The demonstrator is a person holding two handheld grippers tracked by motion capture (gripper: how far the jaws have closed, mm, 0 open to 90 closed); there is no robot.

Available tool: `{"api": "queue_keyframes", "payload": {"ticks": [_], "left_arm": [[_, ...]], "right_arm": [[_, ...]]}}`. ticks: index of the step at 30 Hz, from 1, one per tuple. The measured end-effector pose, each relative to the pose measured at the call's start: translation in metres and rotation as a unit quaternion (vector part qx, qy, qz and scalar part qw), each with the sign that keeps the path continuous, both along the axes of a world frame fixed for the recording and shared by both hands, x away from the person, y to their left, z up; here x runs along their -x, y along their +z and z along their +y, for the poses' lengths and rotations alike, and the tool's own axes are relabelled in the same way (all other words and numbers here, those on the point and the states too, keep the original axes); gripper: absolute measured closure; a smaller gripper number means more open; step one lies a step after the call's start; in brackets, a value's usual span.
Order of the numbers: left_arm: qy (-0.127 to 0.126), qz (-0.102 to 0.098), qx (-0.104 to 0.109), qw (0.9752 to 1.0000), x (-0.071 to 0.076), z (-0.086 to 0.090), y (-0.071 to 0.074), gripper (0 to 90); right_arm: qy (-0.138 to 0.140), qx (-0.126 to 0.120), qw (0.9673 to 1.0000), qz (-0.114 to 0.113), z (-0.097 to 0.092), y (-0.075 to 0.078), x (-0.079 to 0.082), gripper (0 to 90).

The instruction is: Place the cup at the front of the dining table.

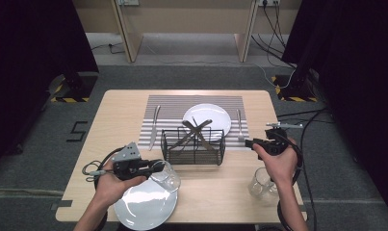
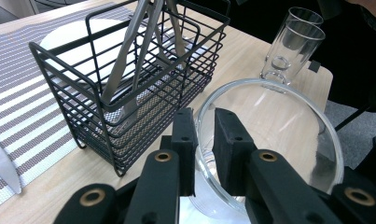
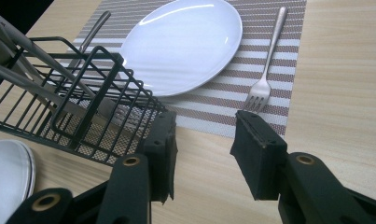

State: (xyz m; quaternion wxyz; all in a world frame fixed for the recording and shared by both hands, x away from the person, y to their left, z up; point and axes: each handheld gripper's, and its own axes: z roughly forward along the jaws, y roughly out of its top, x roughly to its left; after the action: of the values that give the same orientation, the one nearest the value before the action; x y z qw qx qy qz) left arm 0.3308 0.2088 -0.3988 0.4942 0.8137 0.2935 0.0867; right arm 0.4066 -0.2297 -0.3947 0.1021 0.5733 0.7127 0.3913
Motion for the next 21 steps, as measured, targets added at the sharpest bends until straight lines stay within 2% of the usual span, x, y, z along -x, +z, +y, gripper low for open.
{"api": "queue_keyframes", "payload": {"ticks": [21], "left_arm": [[0.012,0.0,0.002,0.9999,0.001,0.012,0.002,78.6]], "right_arm": [[0.0,-0.002,1.0,0.001,0.0,0.0,0.0,58.8]]}}
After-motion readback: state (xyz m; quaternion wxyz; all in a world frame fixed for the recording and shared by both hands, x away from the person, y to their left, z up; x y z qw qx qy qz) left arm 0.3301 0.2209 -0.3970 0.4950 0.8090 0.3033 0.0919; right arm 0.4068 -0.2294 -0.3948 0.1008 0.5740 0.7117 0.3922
